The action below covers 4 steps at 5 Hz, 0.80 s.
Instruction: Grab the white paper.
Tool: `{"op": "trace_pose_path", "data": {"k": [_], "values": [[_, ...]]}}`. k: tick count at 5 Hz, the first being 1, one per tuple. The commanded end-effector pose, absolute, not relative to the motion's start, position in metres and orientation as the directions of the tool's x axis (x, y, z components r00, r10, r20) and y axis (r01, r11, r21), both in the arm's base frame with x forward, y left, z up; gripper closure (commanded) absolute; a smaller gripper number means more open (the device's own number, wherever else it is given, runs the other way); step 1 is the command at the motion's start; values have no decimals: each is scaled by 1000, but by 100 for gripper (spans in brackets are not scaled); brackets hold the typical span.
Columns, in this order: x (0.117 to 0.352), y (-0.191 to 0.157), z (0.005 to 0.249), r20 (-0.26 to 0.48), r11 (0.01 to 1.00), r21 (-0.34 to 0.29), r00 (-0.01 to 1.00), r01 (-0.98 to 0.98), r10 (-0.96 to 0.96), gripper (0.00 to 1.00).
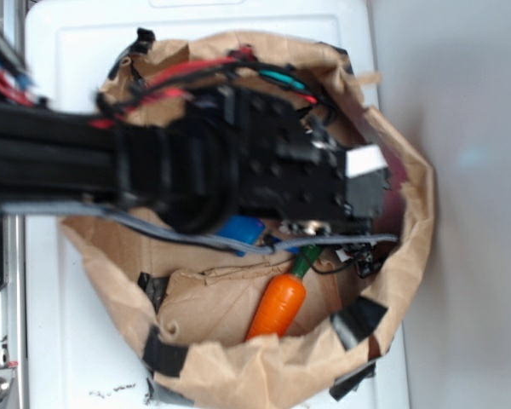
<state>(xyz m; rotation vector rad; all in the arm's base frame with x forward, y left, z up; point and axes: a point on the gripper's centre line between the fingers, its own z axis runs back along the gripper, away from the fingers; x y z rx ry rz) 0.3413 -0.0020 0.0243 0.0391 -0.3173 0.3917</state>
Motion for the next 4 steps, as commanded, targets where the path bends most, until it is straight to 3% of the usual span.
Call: {"op": "trace_pose_path", "data": {"k": [1, 2, 3, 4], "values": [[338, -10, 50, 307, 934, -70, 883, -350, 354, 100], [317, -12, 91, 269, 949, -45, 911, -311, 312, 100], [297, -14, 142, 138, 971, 27, 963, -239, 233, 100], [282, -13, 173, 71, 983, 25, 981, -182, 180, 100]]}}
